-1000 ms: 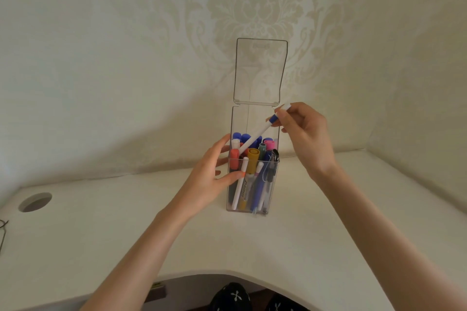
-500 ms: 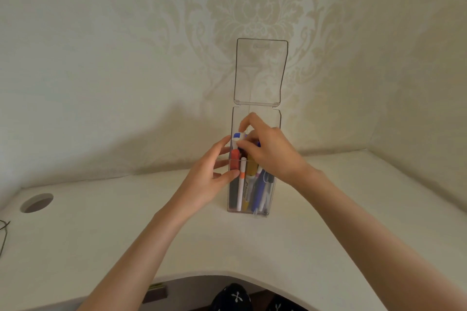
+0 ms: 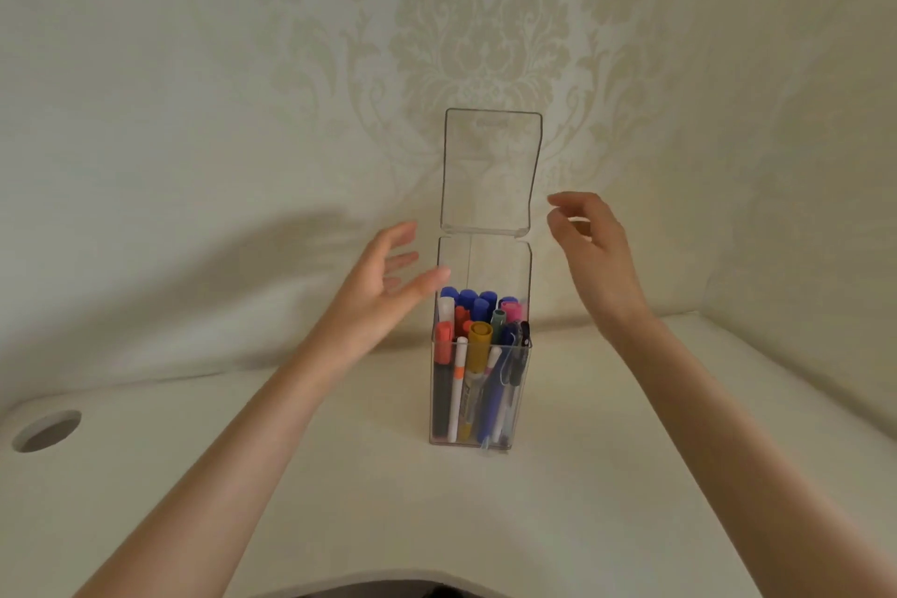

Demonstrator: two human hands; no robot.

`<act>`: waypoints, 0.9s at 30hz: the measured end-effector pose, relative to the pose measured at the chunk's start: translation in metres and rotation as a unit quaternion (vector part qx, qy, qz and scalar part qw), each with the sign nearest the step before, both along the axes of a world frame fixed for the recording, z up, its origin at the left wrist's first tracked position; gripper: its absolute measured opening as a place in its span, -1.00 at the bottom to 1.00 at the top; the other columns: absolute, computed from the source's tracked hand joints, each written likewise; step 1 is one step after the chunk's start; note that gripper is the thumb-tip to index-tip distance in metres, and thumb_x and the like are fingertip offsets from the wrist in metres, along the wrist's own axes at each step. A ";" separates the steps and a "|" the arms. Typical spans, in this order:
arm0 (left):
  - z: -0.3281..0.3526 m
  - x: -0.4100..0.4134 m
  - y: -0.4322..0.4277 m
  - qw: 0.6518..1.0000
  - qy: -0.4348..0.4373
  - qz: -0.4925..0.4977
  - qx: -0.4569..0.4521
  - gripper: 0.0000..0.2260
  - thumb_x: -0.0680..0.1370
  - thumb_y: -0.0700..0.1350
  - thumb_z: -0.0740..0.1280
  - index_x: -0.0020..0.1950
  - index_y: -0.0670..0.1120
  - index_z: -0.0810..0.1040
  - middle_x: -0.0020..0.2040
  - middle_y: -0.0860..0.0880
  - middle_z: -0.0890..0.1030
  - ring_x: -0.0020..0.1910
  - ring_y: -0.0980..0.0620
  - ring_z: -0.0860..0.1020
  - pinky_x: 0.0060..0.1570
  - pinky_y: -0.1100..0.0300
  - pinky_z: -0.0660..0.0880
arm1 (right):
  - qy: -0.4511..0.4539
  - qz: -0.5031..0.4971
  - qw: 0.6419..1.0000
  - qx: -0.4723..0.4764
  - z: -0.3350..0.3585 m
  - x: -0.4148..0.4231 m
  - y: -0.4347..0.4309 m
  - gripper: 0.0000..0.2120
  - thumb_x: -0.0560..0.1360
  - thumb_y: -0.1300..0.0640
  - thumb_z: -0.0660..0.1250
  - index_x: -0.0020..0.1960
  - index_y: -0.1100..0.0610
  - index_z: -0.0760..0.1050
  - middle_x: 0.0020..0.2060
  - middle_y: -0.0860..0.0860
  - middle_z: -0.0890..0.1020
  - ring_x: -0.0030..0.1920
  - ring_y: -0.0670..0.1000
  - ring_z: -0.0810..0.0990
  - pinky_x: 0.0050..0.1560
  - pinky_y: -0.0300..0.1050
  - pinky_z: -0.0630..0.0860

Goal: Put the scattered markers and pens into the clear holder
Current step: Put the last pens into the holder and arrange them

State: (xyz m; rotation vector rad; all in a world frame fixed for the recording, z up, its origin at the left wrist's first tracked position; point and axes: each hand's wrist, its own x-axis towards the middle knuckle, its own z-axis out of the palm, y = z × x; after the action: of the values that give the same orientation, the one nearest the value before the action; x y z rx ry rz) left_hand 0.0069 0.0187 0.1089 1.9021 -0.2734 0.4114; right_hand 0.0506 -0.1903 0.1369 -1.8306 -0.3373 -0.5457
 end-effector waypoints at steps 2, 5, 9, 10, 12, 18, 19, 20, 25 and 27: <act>0.016 0.018 -0.006 0.999 0.030 -0.001 -0.027 -0.37 0.43 0.27 0.22 0.44 0.10 0.18 0.41 0.14 0.30 0.31 0.17 0.35 0.30 0.15 0.29 | 0.099 0.028 0.993 0.065 0.006 0.017 0.003 -0.66 0.58 0.02 0.14 0.33 0.05 0.34 0.21 -0.01 0.47 0.15 -0.04 0.51 0.23 -0.15 0.43; 0.034 0.042 -0.015 0.997 0.040 -0.023 -0.066 -0.47 0.54 0.24 0.09 0.47 0.10 0.13 0.47 0.07 0.28 0.33 0.11 0.38 0.30 0.13 0.30 | 0.154 0.095 0.975 0.130 0.015 0.032 0.011 -0.56 0.59 -0.06 0.10 0.43 0.03 0.25 0.32 0.03 0.45 0.23 0.03 0.50 0.29 -0.03 0.40; 0.052 0.046 -0.020 0.997 0.009 -0.042 -0.066 -0.55 0.59 0.16 0.06 0.46 0.10 0.20 0.43 0.10 0.34 0.27 0.12 0.43 0.31 0.12 0.30 | 0.105 0.114 0.981 0.118 0.027 0.030 0.018 -0.59 0.60 -0.10 0.01 0.40 -0.04 0.30 0.31 0.04 0.48 0.26 0.03 0.49 0.35 0.00 0.35; 0.054 0.042 -0.020 0.996 -0.002 -0.052 -0.071 -0.59 0.60 0.11 0.08 0.44 0.10 0.23 0.41 0.11 0.35 0.29 0.12 0.42 0.29 0.17 0.30 | 0.094 0.114 0.983 0.113 0.028 0.026 0.017 -0.58 0.60 -0.11 -0.01 0.40 -0.03 0.31 0.31 0.04 0.48 0.27 0.01 0.48 0.36 -0.02 0.33; 0.055 0.032 -0.018 0.995 -0.040 -0.063 -0.073 -0.67 0.61 -0.06 0.15 0.38 0.09 0.31 0.33 0.15 0.41 0.32 0.15 0.39 0.22 0.33 0.32 | 0.067 0.109 0.986 0.103 0.030 0.016 0.013 -0.57 0.60 -0.13 -0.04 0.39 -0.03 0.33 0.32 0.03 0.49 0.29 -0.01 0.46 0.37 -0.05 0.30; 0.024 -0.012 -0.005 0.990 -0.120 -0.027 0.067 -0.53 0.56 -0.38 0.12 0.41 -0.01 0.29 0.29 0.21 0.40 0.28 0.37 0.36 0.28 0.48 0.25 | -0.027 0.103 0.994 0.011 0.014 -0.044 -0.003 -0.58 0.60 -0.12 -0.02 0.33 -0.03 0.42 0.27 -0.15 0.52 0.29 -0.23 0.44 0.30 -0.36 0.32; 0.015 -0.020 -0.004 0.988 -0.124 -0.025 0.084 -0.53 0.55 -0.38 0.13 0.42 -0.02 0.28 0.32 0.19 0.39 0.28 0.42 0.33 0.29 0.49 0.22 | -0.034 0.109 0.993 -0.001 0.006 -0.054 -0.006 -0.59 0.60 -0.10 -0.02 0.32 -0.03 0.43 0.24 -0.19 0.53 0.27 -0.28 0.44 0.24 -0.46 0.32; 0.005 -0.027 -0.004 0.987 -0.126 -0.024 0.099 -0.53 0.55 -0.38 0.14 0.42 -0.03 0.28 0.35 0.17 0.37 0.29 0.45 0.30 0.30 0.51 0.19 | -0.037 0.112 0.993 -0.012 -0.002 -0.061 -0.010 -0.60 0.60 -0.09 -0.02 0.31 -0.02 0.44 0.20 -0.24 0.53 0.24 -0.34 0.43 0.18 -0.54 0.30; -0.038 -0.044 -0.005 0.989 -0.079 -0.025 0.124 -0.53 0.52 -0.07 0.27 0.43 -0.04 0.28 0.44 0.10 0.30 0.39 0.34 0.21 0.31 0.55 0.10 | -0.008 0.114 0.990 -0.080 -0.040 -0.076 -0.018 -0.58 0.57 -0.11 0.03 0.35 0.00 0.39 0.18 -0.31 0.46 0.19 -0.50 0.34 0.11 -0.64 0.24; -0.047 -0.045 -0.004 0.991 -0.066 -0.035 0.110 -0.42 0.46 0.03 0.30 0.45 0.01 0.24 0.46 0.12 0.27 0.41 0.33 0.20 0.36 0.48 0.11 | 0.007 0.128 0.988 -0.087 -0.048 -0.077 -0.018 -0.56 0.56 -0.11 0.07 0.40 -0.03 0.32 0.23 -0.33 0.42 0.26 -0.46 0.31 0.19 -0.58 0.23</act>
State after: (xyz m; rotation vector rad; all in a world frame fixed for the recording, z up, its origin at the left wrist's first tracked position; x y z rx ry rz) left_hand -0.0385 0.0146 0.0620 2.0761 -0.4901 0.4763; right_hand -0.0269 -0.2084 0.0891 -1.9206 -0.6180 -0.3334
